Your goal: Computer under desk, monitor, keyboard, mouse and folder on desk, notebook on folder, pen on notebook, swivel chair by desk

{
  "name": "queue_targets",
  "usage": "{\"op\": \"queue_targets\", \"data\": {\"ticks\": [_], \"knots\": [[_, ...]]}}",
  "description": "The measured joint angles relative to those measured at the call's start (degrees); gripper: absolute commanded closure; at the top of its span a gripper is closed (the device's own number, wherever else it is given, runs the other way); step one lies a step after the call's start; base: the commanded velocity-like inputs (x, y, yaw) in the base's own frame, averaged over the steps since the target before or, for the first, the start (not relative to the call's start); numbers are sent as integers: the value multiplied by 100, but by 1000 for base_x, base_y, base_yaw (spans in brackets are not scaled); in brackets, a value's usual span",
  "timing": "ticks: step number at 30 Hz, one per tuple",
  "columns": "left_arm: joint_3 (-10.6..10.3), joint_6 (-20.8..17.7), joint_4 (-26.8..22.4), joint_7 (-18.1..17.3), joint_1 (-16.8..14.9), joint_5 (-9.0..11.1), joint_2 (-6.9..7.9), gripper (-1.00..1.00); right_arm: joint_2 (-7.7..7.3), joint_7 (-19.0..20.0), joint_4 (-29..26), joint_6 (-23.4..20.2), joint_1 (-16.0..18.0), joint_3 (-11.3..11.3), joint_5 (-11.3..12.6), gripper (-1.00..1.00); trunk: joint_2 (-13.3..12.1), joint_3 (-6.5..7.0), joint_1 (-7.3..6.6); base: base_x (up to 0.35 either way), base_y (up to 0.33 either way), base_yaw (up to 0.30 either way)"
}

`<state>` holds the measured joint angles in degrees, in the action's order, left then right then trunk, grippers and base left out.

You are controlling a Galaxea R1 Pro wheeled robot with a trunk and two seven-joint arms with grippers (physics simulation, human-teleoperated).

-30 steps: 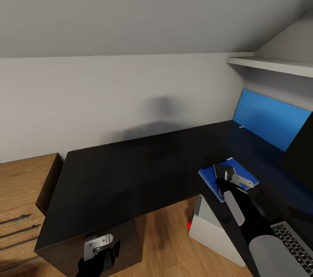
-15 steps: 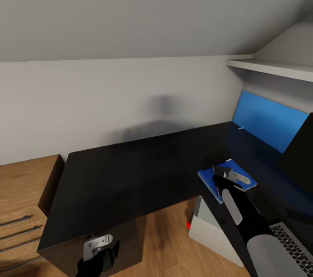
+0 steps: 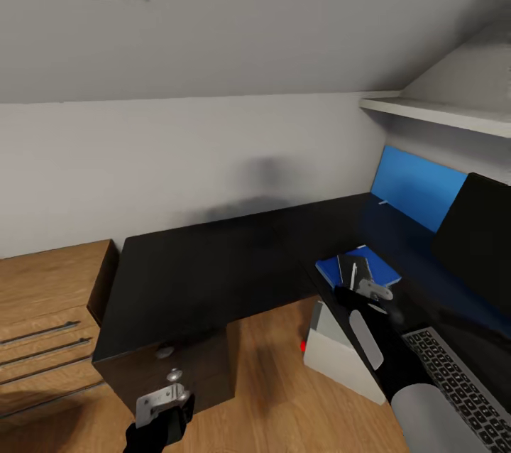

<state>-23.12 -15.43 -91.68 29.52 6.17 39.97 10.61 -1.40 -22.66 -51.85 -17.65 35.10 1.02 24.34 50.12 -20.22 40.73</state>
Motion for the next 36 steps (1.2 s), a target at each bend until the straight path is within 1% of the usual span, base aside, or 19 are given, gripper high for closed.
{"op": "queue_targets", "data": {"ticks": [1,2,3,6,7,8,9,10,13,17,19,22,23,24,26,28,31,33,36], "knots": [[0,-2,3,3,0,2,0,-100,25,0,5,-1,1,0,0,-100,-40,18,-22,-195,0,0],[0,-7,48,12,0,7,-1,-100,154,8,31,1,2,9,-4,-100,-80,36,-45,-125,0,0],[3,-8,102,19,0,5,2,-100,234,12,55,2,2,49,-20,-100,-120,54,-68,-100,0,0],[9,-9,210,28,0,3,4,-100,335,11,119,31,-1,233,-32,-100,-241,108,-135,-51,0,0],[132,-9,547,23,1,5,12,-100,447,-30,229,395,-36,958,-44,-100,-281,125,-157,-5,0,0],[179,-3,730,15,0,2,15,-100,478,-37,250,536,-101,1409,-26,-100,-321,143,-179,-3,0,0],[249,5,978,-3,0,-2,19,-100,526,-50,266,727,-275,1691,-26,-100,-361,160,-201,0,0,0],[337,19,1298,-29,0,-3,33,-100,596,-135,296,1012,-613,2078,-33,-100,-401,179,-223,0,0,0],[357,30,1495,-38,0,0,59,-100,608,-232,303,1087,-847,2203,-42,-100,-522,233,-289,-21,0,0],[365,33,1751,-40,-1,0,70,-100,601,-263,359,1209,-971,2234,-48,-100,-683,306,-375,-209,0,0],[370,34,1938,-41,-1,1,71,-100,595,-270,583,1461,-1008,2244,-67,-100,-763,342,-418,-310,0,0],[368,40,2210,-42,-1,2,58,-100,605,-275,966,1794,-1023,2247,-272,-100,-884,396,-484,-240,0,0],[376,35,2885,-52,-8,6,33,-100,624,-261,1517,2209,-1031,2258,-494,-100,-923,411,-509,-55,0,0],[375,36,3037,-55,-17,-1,31,-100,628,-256,1637,2282,-1029,2264,-527,-100,-964,431,-530,-28,0,0],[378,36,3503,-78,-110,6,2,-100,638,-233,2037,2670,-1030,2307,-582,-100,-1044,467,-575,-15,0,0],[380,41,3967,-146,-279,4,-125,-100,671,-229,2330,3021,-1030,2441,-609,-100,-1124,503,-619,-7,0,0],[385,49,4598,-263,-533,-9,-301,-100,735,-227,2651,3373,-1030,2648,-622,-100,-1245,558,-685,-3,0,2],[400,53,5208,-435,-800,-26,-444,-100,791,-226,3063,3788,-1030,2892,-626,-100,-1326,595,-728,-1,0,77],[405,59,5635,-644,-984,-46,-551,-100,873,-228,3621,4358,-1029,3179,-680,-100,-1446,652,-795,-1,0,172]]}}
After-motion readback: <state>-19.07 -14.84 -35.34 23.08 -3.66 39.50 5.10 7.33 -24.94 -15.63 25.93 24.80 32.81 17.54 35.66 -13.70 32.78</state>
